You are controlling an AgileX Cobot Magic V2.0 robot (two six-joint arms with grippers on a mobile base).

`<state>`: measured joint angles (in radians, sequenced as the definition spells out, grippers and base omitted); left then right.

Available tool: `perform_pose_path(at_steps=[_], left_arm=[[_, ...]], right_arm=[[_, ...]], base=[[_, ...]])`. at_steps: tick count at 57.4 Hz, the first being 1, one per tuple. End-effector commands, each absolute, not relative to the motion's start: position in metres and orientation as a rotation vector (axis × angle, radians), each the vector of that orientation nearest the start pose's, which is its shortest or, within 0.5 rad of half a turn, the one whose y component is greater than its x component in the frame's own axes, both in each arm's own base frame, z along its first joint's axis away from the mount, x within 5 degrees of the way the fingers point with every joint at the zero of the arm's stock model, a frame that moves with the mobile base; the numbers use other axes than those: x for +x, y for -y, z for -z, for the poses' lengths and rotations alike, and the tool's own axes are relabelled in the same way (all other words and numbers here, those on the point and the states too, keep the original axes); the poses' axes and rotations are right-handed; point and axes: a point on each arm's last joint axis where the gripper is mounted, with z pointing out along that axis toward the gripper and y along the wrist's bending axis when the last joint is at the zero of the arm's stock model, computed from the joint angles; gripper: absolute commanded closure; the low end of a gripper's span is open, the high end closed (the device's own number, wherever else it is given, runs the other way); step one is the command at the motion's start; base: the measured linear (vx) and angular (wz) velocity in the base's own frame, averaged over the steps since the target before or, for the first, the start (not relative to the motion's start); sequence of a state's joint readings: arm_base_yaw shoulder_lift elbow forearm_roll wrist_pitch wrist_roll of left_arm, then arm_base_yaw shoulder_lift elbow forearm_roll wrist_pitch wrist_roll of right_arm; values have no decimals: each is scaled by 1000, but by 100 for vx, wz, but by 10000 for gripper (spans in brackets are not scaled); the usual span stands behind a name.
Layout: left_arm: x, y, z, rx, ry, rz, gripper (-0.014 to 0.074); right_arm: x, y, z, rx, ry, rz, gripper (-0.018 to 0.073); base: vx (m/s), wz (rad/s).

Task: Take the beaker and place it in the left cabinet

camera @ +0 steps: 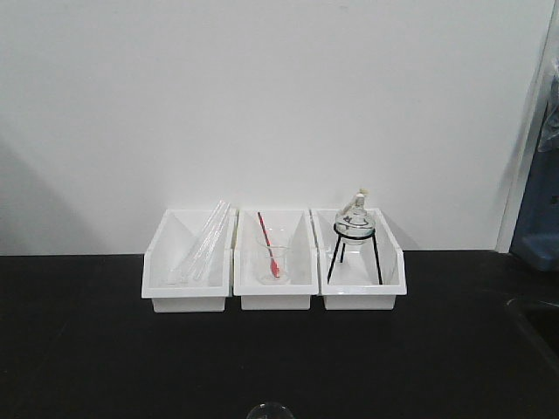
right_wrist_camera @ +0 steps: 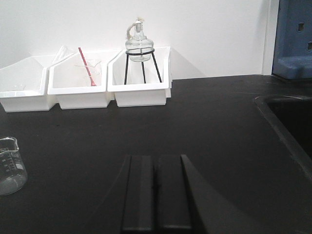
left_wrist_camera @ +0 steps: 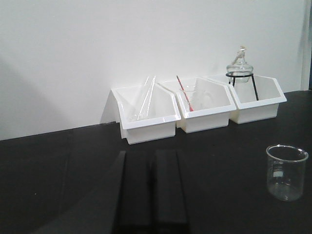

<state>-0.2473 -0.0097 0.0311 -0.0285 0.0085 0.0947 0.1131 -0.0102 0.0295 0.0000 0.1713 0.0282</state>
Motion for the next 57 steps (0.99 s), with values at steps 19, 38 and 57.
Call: perform_pose_path(at_steps=[19, 38, 57], left_arm=[[54, 14, -205, 217, -1414, 161, 596], [54, 14, -205, 217, -1414, 161, 596], [54, 14, -205, 217, -1414, 161, 596]], right_arm=[[56, -6, -196, -78, -1566, -94, 565], [47, -5, -284, -76, -1235, -87, 565], [127, -15, -380, -190, -1302, 41, 565]], base=[[0, 0], [0, 0], [0, 0]])
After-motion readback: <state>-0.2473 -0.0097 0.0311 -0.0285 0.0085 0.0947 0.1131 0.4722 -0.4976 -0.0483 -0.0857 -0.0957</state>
